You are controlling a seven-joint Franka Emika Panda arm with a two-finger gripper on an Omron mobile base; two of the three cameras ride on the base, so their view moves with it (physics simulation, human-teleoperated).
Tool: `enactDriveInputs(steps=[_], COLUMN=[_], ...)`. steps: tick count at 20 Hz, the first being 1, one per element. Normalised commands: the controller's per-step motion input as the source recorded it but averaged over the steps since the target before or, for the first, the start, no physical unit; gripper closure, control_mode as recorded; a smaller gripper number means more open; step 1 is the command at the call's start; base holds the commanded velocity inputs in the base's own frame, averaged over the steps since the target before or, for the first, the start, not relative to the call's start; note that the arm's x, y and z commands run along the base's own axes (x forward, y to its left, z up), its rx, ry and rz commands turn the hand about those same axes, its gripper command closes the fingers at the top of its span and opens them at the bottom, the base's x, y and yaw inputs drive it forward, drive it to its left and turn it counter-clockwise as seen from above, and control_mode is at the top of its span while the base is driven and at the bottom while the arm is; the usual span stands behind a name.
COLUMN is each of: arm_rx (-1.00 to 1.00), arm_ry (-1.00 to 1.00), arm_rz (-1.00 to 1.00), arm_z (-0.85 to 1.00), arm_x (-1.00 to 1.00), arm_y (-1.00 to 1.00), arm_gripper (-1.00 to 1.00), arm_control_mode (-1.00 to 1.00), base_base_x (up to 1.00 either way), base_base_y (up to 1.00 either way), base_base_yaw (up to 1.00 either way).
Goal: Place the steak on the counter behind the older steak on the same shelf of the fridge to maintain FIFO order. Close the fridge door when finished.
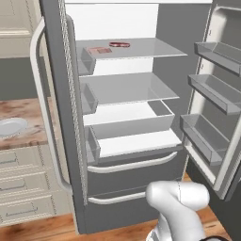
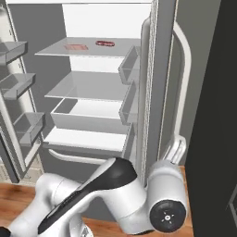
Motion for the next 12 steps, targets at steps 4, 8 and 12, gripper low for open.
enactDriveInputs(steps=[4, 8, 12], arm_rx=[0.00, 0.00, 0.00], arm_ry=[0.00, 0.00, 0.00], arm_rz=[0.00, 0.00, 0.00], arm_z=[-0.14, -0.07, -0.19], arm_x=[0.22, 0.05, 0.14], arm_y=[-0.33, -0.26, -0.44], arm_gripper=[-1.00, -1.00, -1.00], arm_control_mode=[-1.00, -1.00, -1.00], base_base_x=[0.00, 0.00, 0.00], base_base_y=[0.00, 0.00, 0.00], base_base_yaw=[0.00, 0.00, 0.00])
